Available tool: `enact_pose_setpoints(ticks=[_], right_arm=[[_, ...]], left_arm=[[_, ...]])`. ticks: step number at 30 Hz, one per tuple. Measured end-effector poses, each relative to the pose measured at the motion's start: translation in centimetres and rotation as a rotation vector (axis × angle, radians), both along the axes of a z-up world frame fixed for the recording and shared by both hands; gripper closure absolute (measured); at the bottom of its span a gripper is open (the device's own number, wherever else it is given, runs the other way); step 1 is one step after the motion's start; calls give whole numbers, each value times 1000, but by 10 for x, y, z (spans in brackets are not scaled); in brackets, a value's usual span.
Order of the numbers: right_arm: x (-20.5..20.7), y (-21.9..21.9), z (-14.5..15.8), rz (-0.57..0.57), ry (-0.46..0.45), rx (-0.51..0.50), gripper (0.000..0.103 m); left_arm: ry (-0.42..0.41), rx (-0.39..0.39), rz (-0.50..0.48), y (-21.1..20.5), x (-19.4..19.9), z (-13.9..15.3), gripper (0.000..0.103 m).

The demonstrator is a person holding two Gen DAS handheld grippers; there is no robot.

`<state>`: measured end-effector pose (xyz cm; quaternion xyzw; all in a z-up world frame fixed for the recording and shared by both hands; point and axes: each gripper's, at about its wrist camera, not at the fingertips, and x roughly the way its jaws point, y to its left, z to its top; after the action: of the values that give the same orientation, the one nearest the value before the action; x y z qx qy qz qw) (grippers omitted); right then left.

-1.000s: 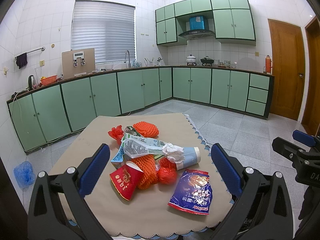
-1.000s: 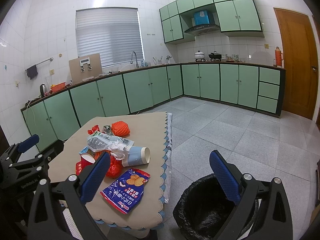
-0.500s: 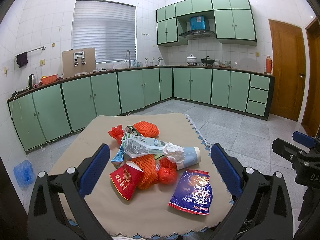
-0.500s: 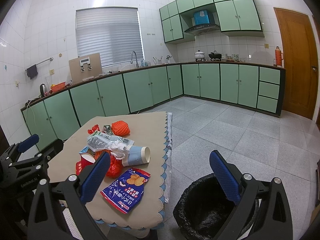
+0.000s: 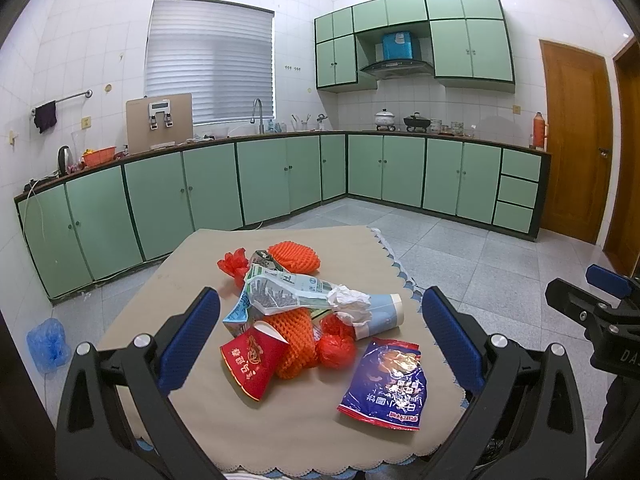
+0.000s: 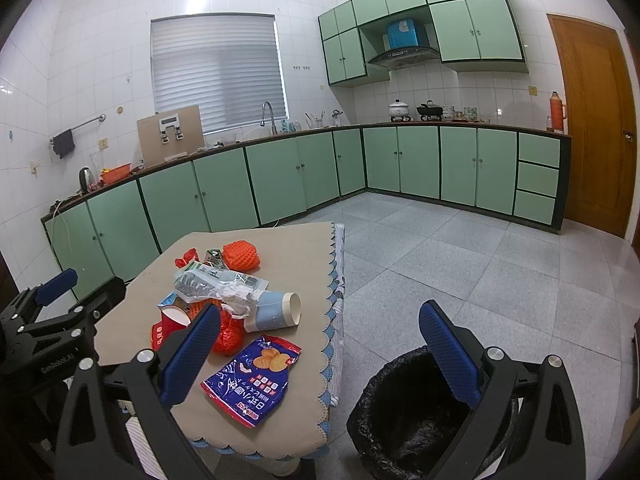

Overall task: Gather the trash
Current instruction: 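Grasp the white tissue with the right tool while the left tool grasps the clear wrapper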

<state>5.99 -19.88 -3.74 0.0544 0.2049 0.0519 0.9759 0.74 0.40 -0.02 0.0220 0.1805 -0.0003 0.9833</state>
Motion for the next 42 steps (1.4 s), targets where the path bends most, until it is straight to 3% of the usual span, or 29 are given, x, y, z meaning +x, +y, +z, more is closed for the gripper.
enact_pose_setpoints(ticks=[6,13,25,37,42], right_arm=[[0,0,1,-1,3,2,6],[22,5,-13,2,22,11,6],[93,59,-44,120,57,-15,6],[165,122,-77,229,144,-49,21],[182,134,-90,262,196,-56,39]], left_arm=[[-7,6,5,1,0,0,5],[-30,14,63,30,18,-9,5],[25,49,177,83,69,-38,5],[134,27,243,132,107,-73,5],[149,14,248,140,114,-80,5]])
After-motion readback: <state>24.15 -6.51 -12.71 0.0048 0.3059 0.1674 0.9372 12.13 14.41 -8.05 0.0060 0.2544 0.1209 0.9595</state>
